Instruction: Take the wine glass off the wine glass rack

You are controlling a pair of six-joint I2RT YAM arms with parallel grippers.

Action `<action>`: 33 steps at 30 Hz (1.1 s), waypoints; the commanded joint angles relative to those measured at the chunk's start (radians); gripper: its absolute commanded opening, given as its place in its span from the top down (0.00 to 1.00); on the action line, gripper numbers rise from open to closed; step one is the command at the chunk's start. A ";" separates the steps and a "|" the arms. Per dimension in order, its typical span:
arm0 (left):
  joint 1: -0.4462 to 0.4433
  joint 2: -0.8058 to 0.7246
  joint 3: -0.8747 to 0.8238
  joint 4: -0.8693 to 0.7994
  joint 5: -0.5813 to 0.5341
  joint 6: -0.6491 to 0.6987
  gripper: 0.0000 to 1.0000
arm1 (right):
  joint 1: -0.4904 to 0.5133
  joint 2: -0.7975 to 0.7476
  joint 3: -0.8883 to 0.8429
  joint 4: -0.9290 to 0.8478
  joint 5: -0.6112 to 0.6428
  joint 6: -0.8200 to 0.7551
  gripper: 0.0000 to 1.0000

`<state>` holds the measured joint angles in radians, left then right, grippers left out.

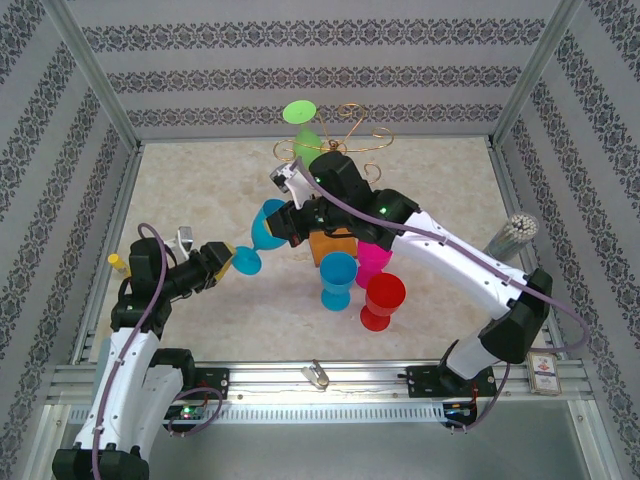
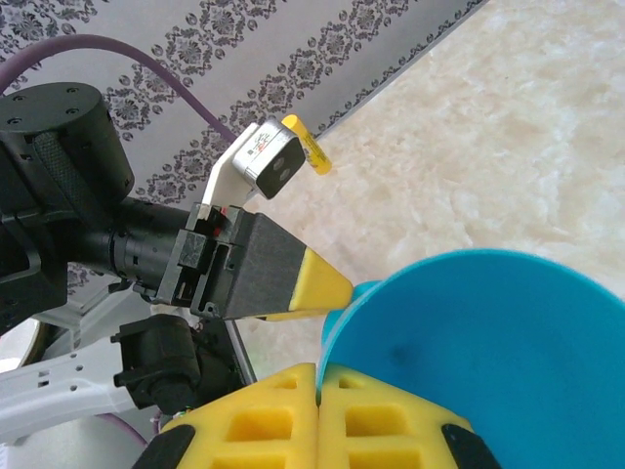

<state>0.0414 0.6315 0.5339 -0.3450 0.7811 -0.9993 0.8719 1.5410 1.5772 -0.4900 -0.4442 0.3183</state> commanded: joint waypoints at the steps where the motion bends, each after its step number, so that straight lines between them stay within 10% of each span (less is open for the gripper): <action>1: 0.005 -0.022 0.032 -0.048 -0.046 0.018 0.52 | 0.020 -0.045 -0.024 0.010 0.044 0.007 1.00; 33: 0.005 0.151 0.271 -0.219 -0.257 0.298 0.51 | 0.420 -0.233 -0.358 -0.088 0.610 0.101 1.00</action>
<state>0.0414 0.7937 0.8028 -0.5407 0.5400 -0.7353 1.2652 1.3285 1.2430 -0.5522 0.0498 0.3878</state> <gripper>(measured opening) 0.487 0.052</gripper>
